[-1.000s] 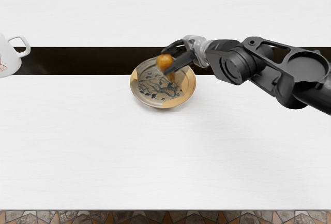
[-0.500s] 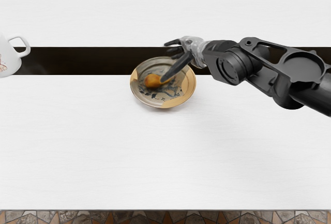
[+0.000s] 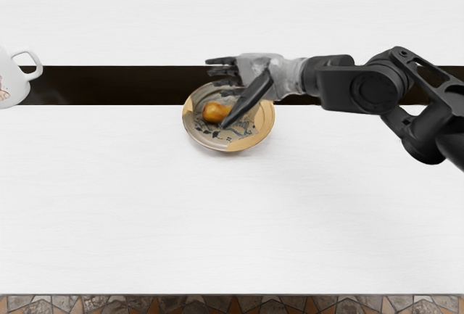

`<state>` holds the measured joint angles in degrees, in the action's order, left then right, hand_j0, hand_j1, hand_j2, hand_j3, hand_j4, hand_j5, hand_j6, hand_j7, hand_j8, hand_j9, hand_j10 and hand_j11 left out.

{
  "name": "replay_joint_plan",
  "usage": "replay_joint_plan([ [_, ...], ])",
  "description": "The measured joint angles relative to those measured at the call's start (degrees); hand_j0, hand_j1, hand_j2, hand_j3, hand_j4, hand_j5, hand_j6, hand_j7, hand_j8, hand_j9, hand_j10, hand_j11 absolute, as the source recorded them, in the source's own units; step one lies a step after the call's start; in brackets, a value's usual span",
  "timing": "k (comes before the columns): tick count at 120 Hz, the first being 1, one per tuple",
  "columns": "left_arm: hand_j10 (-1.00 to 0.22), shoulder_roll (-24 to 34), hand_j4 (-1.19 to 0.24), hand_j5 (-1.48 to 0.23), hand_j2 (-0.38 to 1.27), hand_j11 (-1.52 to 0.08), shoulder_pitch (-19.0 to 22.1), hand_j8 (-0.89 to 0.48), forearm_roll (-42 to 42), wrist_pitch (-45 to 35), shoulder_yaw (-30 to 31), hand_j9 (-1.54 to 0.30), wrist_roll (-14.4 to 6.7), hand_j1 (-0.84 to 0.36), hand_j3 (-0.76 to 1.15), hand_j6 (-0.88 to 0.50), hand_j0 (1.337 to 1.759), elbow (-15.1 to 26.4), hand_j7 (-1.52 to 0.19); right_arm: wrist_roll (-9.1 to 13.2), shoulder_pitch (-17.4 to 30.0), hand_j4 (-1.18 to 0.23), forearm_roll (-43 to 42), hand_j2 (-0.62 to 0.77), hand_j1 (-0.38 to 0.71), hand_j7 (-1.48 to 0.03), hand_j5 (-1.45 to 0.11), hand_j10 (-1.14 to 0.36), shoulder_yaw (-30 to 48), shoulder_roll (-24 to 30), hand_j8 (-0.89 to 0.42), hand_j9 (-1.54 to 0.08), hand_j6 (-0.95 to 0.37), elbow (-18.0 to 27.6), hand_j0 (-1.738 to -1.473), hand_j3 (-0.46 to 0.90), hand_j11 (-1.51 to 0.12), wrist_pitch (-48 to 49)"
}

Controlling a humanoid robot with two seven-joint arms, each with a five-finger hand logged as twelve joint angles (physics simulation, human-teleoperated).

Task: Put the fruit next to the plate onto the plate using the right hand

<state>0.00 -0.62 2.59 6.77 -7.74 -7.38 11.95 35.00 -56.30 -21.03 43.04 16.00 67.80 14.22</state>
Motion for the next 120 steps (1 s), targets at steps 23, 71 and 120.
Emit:
replay_joint_plan([
  [23,0.00,0.0,0.00,0.00,0.00,0.00,0.0,0.00,0.0,0.0,0.0,0.00,0.0,0.35,0.00,0.00,1.658,0.0,0.00,0.0,4.1,-0.01,8.0,0.00,-0.34,-0.01,-0.01,-0.01,3.7,5.0,0.00,-0.01,0.00,0.0,-1.658,0.00,-0.01,13.3],
  [71,0.00,0.0,0.00,0.00,0.00,0.00,0.0,0.00,0.0,0.0,0.0,0.00,0.0,0.35,0.00,0.00,1.658,0.0,0.00,0.0,8.5,0.00,16.5,0.00,-0.35,0.00,0.00,0.00,6.1,11.8,0.00,0.00,0.00,-0.1,-1.658,0.00,0.00,20.6],
  [120,0.00,0.0,0.00,0.00,0.00,0.00,0.0,0.00,0.0,0.0,0.0,0.00,0.0,0.35,0.00,0.00,1.658,0.0,0.00,0.0,11.6,0.00,20.7,0.00,-0.35,0.00,0.00,0.00,6.1,16.3,0.00,0.00,0.00,-0.3,-1.658,0.00,0.00,20.8],
])
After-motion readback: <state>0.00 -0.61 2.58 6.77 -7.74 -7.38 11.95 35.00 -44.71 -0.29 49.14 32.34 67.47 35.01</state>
